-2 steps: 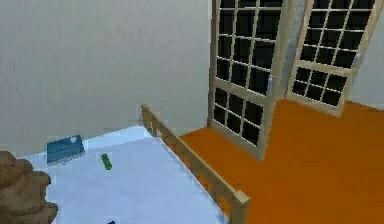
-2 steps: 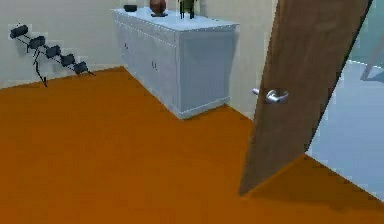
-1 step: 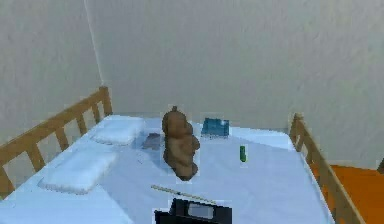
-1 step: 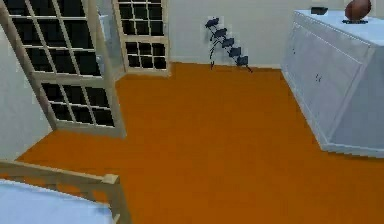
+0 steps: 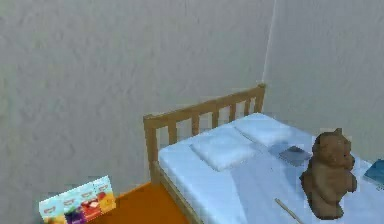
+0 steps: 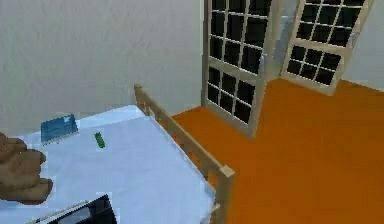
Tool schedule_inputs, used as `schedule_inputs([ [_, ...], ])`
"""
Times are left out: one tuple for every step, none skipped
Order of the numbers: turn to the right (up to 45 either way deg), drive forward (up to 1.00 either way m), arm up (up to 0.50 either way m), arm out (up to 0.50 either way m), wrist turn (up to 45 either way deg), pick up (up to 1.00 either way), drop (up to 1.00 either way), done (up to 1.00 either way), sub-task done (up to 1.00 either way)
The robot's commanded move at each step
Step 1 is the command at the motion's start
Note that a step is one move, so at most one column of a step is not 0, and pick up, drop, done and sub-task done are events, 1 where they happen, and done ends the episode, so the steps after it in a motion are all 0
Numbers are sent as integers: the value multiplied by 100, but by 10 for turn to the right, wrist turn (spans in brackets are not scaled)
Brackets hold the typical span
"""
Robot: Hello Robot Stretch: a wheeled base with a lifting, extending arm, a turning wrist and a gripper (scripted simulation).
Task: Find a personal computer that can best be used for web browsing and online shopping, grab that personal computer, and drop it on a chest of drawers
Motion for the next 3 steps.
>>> schedule_inputs([
  [-360,0,0,0,0,0,0,0,0],
  [0,0,50,0,0,0,0,0,0],
  [0,0,0,24,0,0,0,0,0],
])
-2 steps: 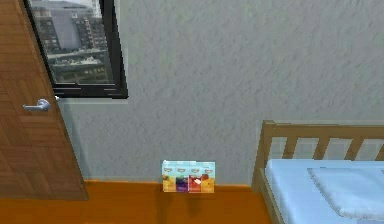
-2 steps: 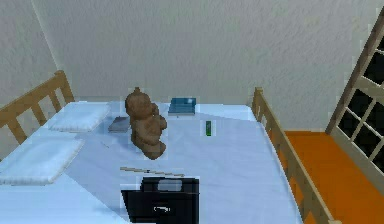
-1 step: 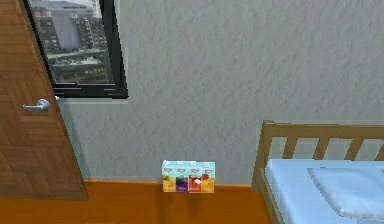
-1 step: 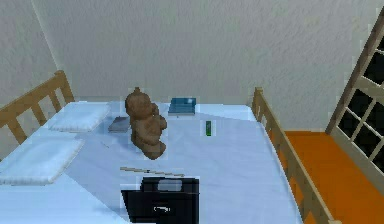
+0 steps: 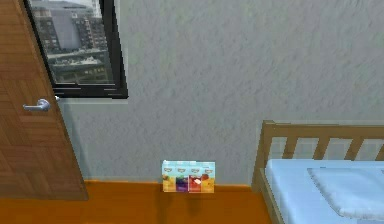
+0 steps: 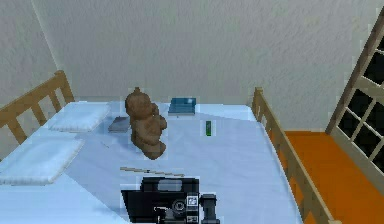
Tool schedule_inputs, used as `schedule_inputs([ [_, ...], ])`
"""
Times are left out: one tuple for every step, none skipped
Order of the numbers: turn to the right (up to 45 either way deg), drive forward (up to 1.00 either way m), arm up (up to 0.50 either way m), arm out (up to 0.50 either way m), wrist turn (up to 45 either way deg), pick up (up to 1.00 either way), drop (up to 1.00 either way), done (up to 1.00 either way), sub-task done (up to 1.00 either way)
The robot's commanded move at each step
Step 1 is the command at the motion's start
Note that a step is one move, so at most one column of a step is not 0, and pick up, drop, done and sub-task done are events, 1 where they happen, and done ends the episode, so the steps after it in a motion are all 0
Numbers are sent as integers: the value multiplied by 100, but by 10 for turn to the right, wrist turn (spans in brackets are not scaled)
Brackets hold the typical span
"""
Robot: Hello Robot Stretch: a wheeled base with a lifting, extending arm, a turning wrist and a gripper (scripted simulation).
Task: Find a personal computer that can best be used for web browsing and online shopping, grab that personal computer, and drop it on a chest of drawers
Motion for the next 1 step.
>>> schedule_inputs([
  [0,0,0,0,450,0,0,0,0],
])
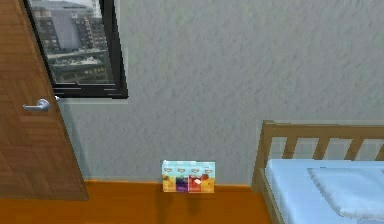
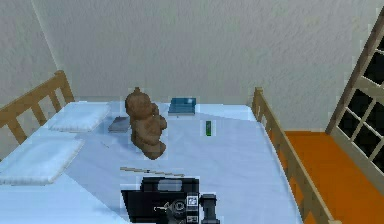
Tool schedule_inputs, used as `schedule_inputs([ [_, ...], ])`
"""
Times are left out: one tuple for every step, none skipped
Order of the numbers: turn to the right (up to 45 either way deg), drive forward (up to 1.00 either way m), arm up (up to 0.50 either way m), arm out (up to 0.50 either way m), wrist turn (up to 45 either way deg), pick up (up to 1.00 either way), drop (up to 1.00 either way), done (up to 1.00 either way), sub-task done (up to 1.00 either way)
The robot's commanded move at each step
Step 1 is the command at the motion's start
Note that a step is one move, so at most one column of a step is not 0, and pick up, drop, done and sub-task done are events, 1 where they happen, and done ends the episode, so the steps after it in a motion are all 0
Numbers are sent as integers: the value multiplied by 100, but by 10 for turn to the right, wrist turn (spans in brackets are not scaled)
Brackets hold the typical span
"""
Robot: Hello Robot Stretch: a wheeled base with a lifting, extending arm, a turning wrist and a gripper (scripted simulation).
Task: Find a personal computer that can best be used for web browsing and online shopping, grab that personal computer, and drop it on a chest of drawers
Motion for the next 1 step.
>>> schedule_inputs([
  [0,0,0,0,450,0,0,0,0],
])
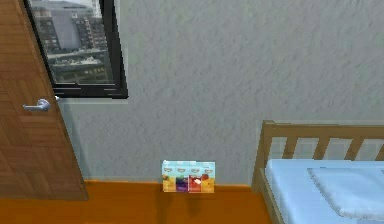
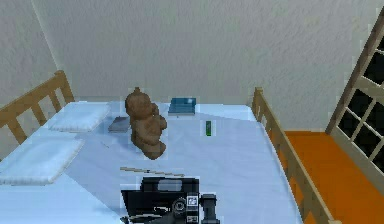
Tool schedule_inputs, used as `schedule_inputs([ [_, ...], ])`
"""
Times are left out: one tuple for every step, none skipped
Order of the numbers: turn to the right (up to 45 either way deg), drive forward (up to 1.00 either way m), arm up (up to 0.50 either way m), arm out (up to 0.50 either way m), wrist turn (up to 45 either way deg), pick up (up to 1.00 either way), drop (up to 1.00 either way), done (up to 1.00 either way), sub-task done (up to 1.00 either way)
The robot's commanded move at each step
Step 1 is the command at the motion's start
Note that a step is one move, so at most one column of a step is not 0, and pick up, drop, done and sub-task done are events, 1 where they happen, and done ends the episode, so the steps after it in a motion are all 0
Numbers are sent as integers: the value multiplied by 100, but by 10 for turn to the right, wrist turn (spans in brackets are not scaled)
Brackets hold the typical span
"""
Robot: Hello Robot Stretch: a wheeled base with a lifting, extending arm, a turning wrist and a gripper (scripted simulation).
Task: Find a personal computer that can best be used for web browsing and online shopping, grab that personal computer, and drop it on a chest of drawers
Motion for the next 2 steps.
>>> schedule_inputs([
  [0,0,0,0,450,0,0,0,0],
  [0,0,0,0,420,0,0,0,0],
])
